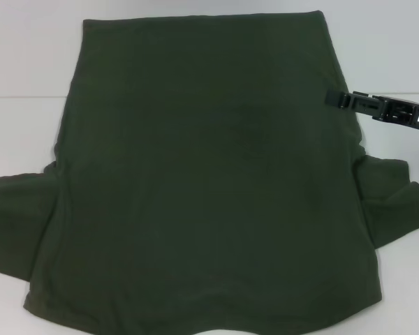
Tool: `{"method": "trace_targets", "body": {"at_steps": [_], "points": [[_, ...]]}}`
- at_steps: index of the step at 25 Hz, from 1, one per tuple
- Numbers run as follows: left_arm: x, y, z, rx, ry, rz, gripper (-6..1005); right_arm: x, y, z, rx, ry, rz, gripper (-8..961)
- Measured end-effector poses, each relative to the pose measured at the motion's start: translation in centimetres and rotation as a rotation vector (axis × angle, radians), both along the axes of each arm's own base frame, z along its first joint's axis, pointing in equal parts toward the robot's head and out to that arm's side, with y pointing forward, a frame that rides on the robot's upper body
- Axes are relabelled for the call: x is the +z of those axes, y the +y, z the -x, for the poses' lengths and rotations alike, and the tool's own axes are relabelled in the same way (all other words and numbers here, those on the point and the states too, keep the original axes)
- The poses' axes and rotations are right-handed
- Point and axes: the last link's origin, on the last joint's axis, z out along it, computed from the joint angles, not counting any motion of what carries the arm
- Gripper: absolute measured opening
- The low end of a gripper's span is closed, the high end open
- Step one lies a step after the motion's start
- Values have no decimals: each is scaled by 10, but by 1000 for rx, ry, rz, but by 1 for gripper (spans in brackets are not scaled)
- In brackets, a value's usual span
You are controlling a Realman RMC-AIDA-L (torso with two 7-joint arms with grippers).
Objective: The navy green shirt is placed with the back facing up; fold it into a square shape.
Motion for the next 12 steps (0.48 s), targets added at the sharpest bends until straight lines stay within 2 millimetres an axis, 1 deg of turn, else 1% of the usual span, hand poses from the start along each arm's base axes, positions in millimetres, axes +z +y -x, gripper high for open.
{"method": "trace_targets", "body": {"at_steps": [3, 6, 9, 12], "points": [[0, 2, -2, -6, 9, 7, -1, 0, 1, 1, 2, 0, 0, 919], [-1, 9, -10, -30, 21, 33, -2, 0, 1, 2, 6, 0, 1, 918], [2, 18, -23, -52, 23, 69, -2, 0, 1, 3, 9, 0, 3, 918], [6, 25, -42, -60, 26, 118, -2, -1, 1, 3, 12, 2, 5, 917]]}}
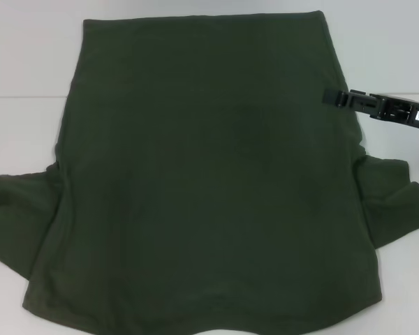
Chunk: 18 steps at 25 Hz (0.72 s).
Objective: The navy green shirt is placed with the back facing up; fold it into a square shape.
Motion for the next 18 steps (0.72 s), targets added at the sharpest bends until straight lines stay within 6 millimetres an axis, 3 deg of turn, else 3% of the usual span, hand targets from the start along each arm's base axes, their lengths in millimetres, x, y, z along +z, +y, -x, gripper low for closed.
{"method": "trace_targets", "body": {"at_steps": [3, 4, 10, 18], "points": [[1, 3, -21, 2, 13, 52, -2, 0, -1, -1, -1, 1, 1, 916], [1, 3, -37, -3, 17, 67, -2, 0, -1, -1, -3, 2, 1, 916], [-6, 6, -65, -20, 12, 110, -2, 0, -2, -3, -6, 2, 1, 915], [-35, 19, -101, -94, 2, 195, 19, 1, -2, -3, -7, 0, -1, 914]]}}
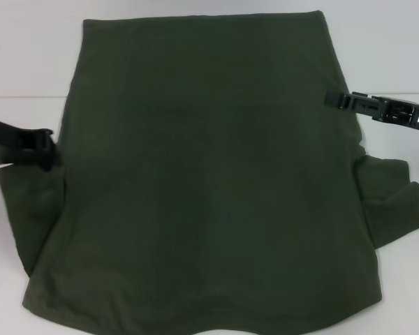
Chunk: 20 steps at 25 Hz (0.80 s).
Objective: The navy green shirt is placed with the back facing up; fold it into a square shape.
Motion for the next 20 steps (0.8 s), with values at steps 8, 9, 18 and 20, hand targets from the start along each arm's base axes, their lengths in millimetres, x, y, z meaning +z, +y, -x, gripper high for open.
{"method": "trace_targets", "body": {"at_steps": [8, 9, 18, 20], "points": [[-43, 12, -14, -28, -39, 76, 60, 0, 1, -1, -5, -3, -3, 912], [-50, 13, -14, -29, -50, 92, 65, 0, 0, -1, -7, -3, -2, 912], [-65, 8, -30, -336, -136, 160, 110, 0, 1, -6, -26, -14, -10, 910], [-55, 4, -24, -368, -182, 97, 172, 1, 0, -7, -28, -14, -10, 910]]}}
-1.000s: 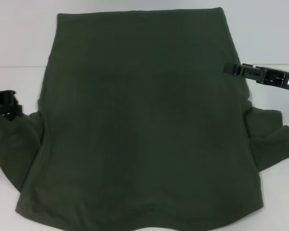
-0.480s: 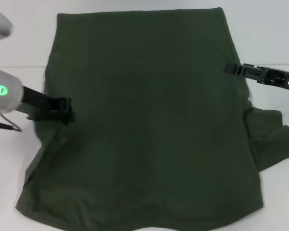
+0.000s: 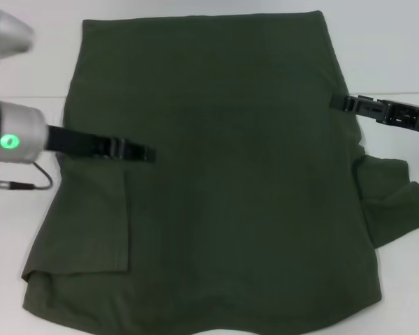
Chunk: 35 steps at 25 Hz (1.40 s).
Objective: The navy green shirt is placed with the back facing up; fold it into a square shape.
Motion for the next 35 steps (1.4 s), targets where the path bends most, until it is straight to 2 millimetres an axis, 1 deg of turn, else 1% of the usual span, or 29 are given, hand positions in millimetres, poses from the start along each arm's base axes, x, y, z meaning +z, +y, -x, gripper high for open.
{"method": "trace_targets", "body": {"at_steps": [2, 3, 4, 6, 7, 8, 9, 11, 13, 15, 18, 21, 23, 25, 29, 35], "points": [[12, -3, 15, 51, -42, -55, 235, 1, -1, -1, -1, 0, 4, 909], [12, -3, 15, 51, -42, -55, 266, 1, -1, -1, -1, -1, 7, 909], [19, -9, 28, 86, -74, -67, 297, 1, -1, -1, 2, -1, 11, 909], [21, -17, 33, 53, -113, -68, 528, 5, -3, -2, 13, -7, 20, 909], [21, -23, 34, 18, -135, -67, 570, 7, -5, -3, 21, -10, 28, 908], [18, -34, 35, -75, -173, -62, 613, 10, -6, -4, 32, -16, 35, 908], [15, -41, 36, -144, -181, -62, 655, 16, -8, -5, 46, -29, 48, 908], [5, -58, 39, -320, -199, -66, 740, 23, -11, -7, 60, -54, 72, 908], [-6, -71, 43, -439, -222, -87, 759, 36, -14, -13, 43, -98, 113, 907], [-11, -75, 47, -481, -237, -114, 779, 50, -15, -23, -46, -127, 148, 907], [-9, -74, 55, -449, -271, -159, 798, 70, -16, -33, -181, -138, 154, 906], [-5, -73, 56, -430, -295, -186, 798, 89, -17, -39, -278, -135, 131, 906], [-4, -73, 55, -428, -308, -193, 798, 92, -19, -42, -321, -170, 157, 905], [-3, -73, 54, -423, -319, -196, 798, 89, -20, -45, -356, -232, 196, 905], [-3, -73, 53, -418, -342, -206, 798, 74, -17, -52, -396, -326, 250, 904], [-5, -73, 52, -416, -354, -203, 798, 55, -11, -52, -350, -414, 274, 903]]}}
